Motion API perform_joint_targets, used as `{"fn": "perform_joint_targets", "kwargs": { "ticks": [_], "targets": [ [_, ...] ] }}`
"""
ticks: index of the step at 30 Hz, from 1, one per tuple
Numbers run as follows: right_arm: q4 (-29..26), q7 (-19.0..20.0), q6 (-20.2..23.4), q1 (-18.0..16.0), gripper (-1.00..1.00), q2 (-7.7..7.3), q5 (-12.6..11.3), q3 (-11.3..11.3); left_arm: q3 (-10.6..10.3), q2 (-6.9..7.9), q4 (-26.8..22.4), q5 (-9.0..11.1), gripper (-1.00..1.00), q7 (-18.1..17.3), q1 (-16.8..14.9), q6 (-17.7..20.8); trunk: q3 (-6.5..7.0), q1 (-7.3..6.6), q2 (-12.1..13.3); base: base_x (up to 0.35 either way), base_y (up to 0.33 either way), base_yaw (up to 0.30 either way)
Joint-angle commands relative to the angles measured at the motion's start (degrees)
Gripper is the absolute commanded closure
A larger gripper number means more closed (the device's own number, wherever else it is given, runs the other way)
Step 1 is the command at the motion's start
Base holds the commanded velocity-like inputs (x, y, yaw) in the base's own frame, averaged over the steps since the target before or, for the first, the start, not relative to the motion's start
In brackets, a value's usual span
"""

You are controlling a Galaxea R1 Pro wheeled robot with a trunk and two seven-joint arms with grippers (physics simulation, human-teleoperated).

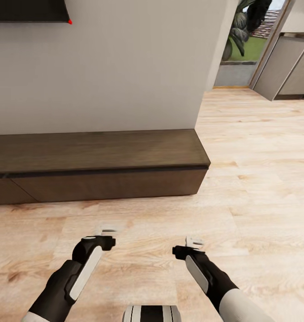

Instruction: Place each of the two pumpkins and all three candles from the living room inside a cabinet in the living room (use any cabinet), then make sure every cabinet is closed, and position the cauldron so it is next to a table in the living room.

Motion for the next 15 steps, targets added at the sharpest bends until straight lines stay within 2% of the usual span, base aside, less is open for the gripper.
{"fn": "perform_joint_targets", "kwargs": {
  "ticks": [1, 4, 5, 9, 11, 15],
  "targets": [
    [-0.09, -0.53, 0.31, -0.03, -1.00, -0.05, -0.55, 0.10, 0.27, 0.05, -0.01, 0.94, -1.00, 0.60, -0.03, 0.60, -0.04, -0.01, -0.02, 0.000, 0.000, 0.000],
    [0.03, -0.44, 0.50, 0.02, -1.00, -0.10, -0.60, -0.12, 1.05, 0.07, 0.10, 3.82, -1.00, 0.52, -0.02, 3.56, -0.04, -0.01, -0.02, 0.000, 0.000, 0.000],
    [0.26, -0.23, 0.43, 0.11, -1.00, -0.16, -0.82, -0.15, 1.38, 0.32, 0.16, 5.84, -1.00, 0.57, -0.02, 4.33, -0.04, -0.01, -0.02, 0.000, 0.000, 0.000],
    [0.21, 0.09, 0.54, 0.20, -1.00, -0.22, -1.60, -0.11, 2.58, 0.62, 0.80, 9.54, -1.00, 0.70, 0.03, 4.84, -0.04, -0.01, -0.02, 0.000, 0.000, 0.000],
    [0.36, 0.14, 0.31, 0.22, -1.00, -0.22, -1.71, -0.06, 2.90, 0.64, 2.17, 10.33, -1.00, 0.62, 0.05, 4.84, -0.04, -0.01, -0.02, 0.000, 0.000, 0.000],
    [0.57, 0.23, -0.33, 0.52, -1.00, -0.23, -1.71, 0.00, 3.20, 0.77, 6.30, 10.74, -1.00, 0.41, 0.07, 3.06, 0.68, -0.89, 1.59, 0.000, 0.000, 0.000]
  ]
}}
